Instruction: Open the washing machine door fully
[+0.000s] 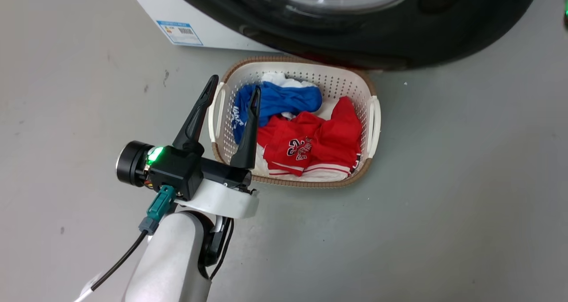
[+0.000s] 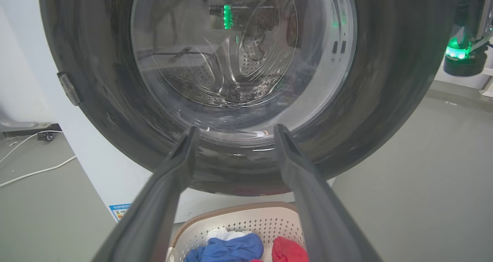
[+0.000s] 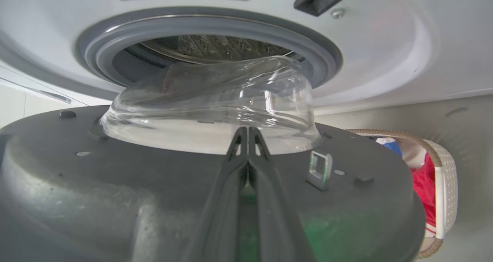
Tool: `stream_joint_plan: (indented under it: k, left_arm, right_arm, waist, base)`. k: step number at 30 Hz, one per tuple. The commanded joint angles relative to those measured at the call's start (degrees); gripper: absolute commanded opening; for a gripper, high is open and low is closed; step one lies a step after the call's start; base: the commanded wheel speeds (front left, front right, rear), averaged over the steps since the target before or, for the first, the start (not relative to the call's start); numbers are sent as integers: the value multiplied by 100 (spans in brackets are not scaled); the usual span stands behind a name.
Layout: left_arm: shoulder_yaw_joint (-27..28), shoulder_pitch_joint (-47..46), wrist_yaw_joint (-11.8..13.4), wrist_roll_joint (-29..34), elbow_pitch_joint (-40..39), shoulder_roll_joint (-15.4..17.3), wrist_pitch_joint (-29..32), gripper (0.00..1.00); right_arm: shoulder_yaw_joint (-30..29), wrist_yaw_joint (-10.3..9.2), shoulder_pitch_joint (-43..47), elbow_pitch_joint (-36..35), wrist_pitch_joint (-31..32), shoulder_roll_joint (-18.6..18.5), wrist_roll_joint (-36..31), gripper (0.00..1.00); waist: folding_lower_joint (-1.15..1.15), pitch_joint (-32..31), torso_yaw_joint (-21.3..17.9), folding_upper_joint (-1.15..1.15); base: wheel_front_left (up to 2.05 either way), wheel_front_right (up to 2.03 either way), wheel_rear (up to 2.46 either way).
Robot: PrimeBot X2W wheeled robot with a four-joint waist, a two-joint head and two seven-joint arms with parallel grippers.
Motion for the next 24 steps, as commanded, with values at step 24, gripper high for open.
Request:
stream_joint_plan:
  k: [24]
  left_arm:
    - [92,1219,-43,-120,495,68,-15,100]
  right_arm:
    - [-36,3,2884,-1228,739,915,214,0]
  waist:
    - [0,-1801,-81,0]
  base:
    - [0,0,0]
